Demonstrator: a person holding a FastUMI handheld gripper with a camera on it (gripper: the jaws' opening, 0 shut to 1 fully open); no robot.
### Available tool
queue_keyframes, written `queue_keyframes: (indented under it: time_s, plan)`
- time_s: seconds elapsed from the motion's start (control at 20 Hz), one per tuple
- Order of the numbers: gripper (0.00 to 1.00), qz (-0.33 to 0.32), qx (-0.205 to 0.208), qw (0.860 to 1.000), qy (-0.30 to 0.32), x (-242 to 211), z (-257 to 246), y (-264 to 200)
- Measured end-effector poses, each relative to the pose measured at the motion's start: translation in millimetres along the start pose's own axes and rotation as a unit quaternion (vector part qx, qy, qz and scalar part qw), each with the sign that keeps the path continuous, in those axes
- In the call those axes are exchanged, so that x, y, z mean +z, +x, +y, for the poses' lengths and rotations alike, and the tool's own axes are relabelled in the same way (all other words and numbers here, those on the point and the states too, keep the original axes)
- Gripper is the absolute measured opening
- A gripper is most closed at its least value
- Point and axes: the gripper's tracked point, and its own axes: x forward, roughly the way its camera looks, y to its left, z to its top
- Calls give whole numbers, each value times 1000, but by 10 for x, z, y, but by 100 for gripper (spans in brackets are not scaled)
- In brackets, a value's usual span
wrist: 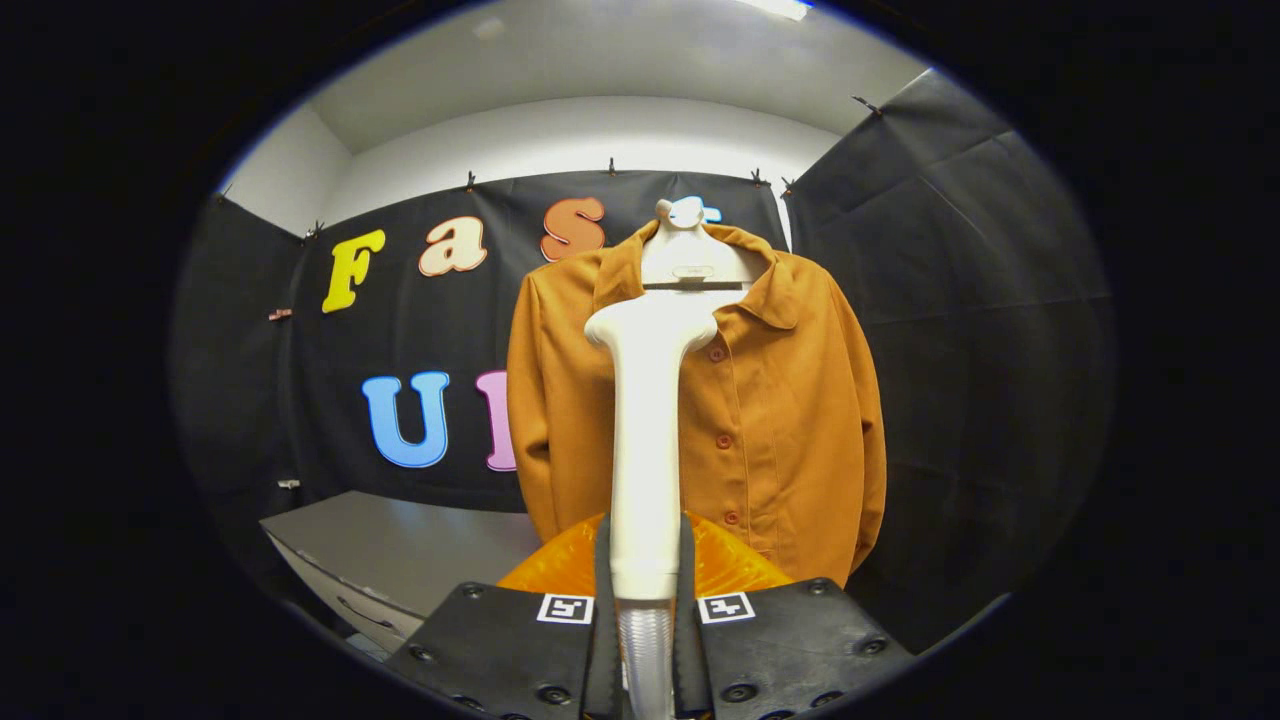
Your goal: Iron the clothes twice with a garment steamer, once on the left side and once on the right side.
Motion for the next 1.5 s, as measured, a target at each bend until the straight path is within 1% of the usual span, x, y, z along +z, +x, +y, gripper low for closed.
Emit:
queue_keyframes:
  time_s: [0.2,0.55,1.1,1.5]
  plan:
    - [23,26,10,1000,-8,-415,-17,125]
    - [23,55,10,998,-10,-724,-49,131]
    - [24,142,-5,990,-9,-1575,-206,-133]
    - [23,195,-13,981,-8,-2058,-305,-317]
